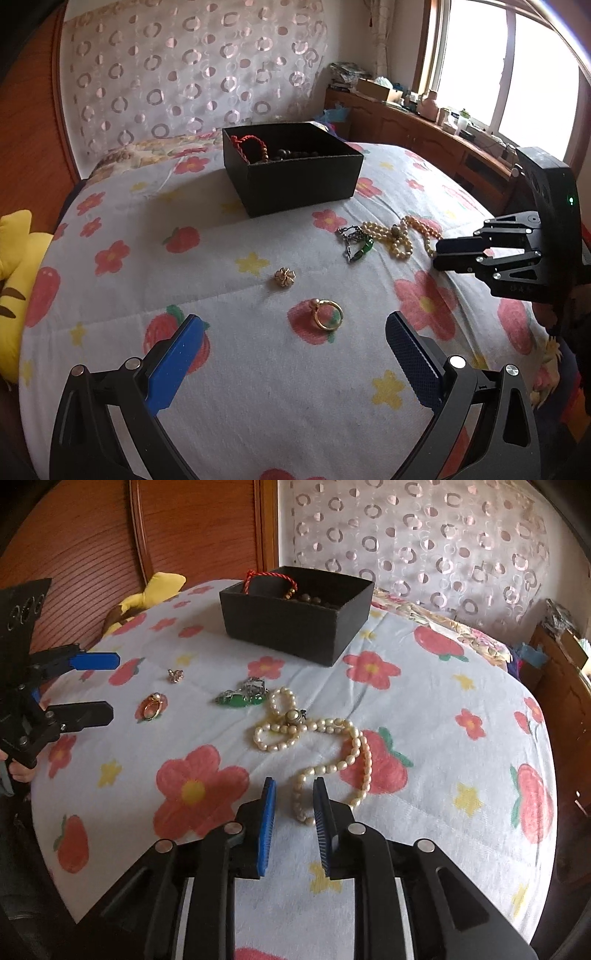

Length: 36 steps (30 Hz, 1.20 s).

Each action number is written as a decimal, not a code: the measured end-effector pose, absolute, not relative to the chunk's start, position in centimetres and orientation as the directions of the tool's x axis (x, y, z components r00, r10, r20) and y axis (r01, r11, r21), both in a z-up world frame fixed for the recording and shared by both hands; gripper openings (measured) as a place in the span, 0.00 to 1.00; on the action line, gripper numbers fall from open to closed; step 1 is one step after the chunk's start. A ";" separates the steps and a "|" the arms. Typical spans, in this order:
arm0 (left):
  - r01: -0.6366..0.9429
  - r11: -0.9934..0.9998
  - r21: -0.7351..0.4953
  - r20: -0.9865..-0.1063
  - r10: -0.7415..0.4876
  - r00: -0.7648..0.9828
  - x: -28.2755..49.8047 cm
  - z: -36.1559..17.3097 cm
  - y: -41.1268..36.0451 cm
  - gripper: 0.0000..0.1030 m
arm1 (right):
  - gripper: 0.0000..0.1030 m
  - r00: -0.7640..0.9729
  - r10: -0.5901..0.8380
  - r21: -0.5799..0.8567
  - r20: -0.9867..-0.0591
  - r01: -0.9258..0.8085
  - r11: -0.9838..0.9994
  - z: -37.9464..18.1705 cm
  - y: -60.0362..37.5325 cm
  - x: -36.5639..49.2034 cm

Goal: Organize jewelry
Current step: 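Grasp and lift the pearl necklace with the right tool while the left tool grasps the gold ring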

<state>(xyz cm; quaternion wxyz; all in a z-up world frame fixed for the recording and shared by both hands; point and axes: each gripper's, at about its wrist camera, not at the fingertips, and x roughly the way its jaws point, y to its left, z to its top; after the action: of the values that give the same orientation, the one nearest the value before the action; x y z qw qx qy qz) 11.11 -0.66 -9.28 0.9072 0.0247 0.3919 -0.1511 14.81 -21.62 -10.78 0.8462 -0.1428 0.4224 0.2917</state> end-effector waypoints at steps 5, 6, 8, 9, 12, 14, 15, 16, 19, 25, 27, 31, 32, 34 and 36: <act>0.304 0.950 -0.074 -0.724 -0.261 0.639 10.9 -9.4 -1.0 0.92 | 0.05 0.458 0.391 0.004 -0.798 -0.646 0.764 -10.5 -20.8 14.2; 0.310 0.948 -0.079 -0.723 -0.268 0.637 10.8 -9.4 -1.1 0.92 | 0.05 0.465 0.400 0.007 -0.790 -0.645 0.764 -10.3 -20.9 14.0; 0.325 0.941 -0.089 -0.719 -0.287 0.633 10.8 -9.3 -1.3 0.92 | 0.05 0.496 0.403 -0.005 -0.769 -0.635 0.773 -9.4 -21.1 13.8; 0.334 0.938 -0.092 -0.716 -0.295 0.632 10.8 -9.2 -1.4 0.91 | 0.05 0.508 0.417 0.005 -0.754 -0.631 0.776 -8.7 -21.3 13.7; 0.351 0.932 -0.087 -0.721 -0.302 0.624 10.8 -9.2 -1.9 0.74 | 0.05 0.561 0.428 -0.009 -0.708 -0.614 0.789 -6.3 -21.9 13.4; 0.363 0.928 -0.087 -0.724 -0.309 0.617 10.9 -9.3 -2.3 0.67 | 0.05 0.597 0.434 -0.020 -0.674 -0.603 0.798 -4.4 -22.4 13.3; 0.369 0.925 -0.086 -0.726 -0.312 0.613 11.0 -9.3 -2.6 0.64 | 0.05 0.611 0.438 -0.025 -0.659 -0.600 0.800 -3.5 -22.5 13.3; 0.374 0.924 -0.084 -0.730 -0.312 0.608 11.1 -9.4 -2.8 0.62 | 0.05 0.630 0.439 -0.036 -0.640 -0.596 0.802 -2.4 -22.7 13.2; 0.377 0.923 -0.073 -0.747 -0.301 0.593 11.6 -9.8 -3.3 0.54 | 0.05 0.667 0.448 -0.053 -0.595 -0.588 0.807 0.3 -23.0 13.0; 0.365 0.929 -0.061 -0.771 -0.276 0.573 12.4 -10.6 -3.6 0.49 | 0.05 0.716 0.467 -0.081 -0.519 -0.585 0.807 4.7 -23.1 12.7; 0.363 0.931 -0.047 -0.773 -0.264 0.577 12.5 -10.7 -3.7 0.48 | 0.05 0.728 0.468 -0.096 -0.501 -0.584 0.806 5.9 -22.9 12.5; 0.358 0.933 -0.033 -0.774 -0.250 0.582 12.8 -10.8 -4.0 0.36 | 0.05 0.744 0.474 -0.115 -0.471 -0.585 0.803 7.8 -22.4 12.2; 0.358 0.933 -0.032 -0.774 -0.250 0.582 12.7 -10.8 -4.1 0.31 | 0.05 0.746 0.475 -0.118 -0.468 -0.585 0.803 8.1 -22.3 12.2; 0.362 0.932 -0.027 -0.772 -0.250 0.584 12.7 -10.8 -4.2 0.21 | 0.05 0.752 0.471 -0.128 -0.461 -0.582 0.803 8.5 -22.1 12.3; 0.367 0.930 -0.034 -0.771 -0.258 0.582 12.6 -10.8 -4.1 0.21 | 0.05 0.755 0.468 -0.134 -0.459 -0.580 0.804 8.7 -21.9 12.4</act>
<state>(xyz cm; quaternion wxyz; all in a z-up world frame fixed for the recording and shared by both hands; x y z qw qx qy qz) 12.60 -4.14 -10.78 0.8871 0.0646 0.4219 -0.1760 12.44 -21.93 8.74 0.9269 -0.1352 0.2066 0.2826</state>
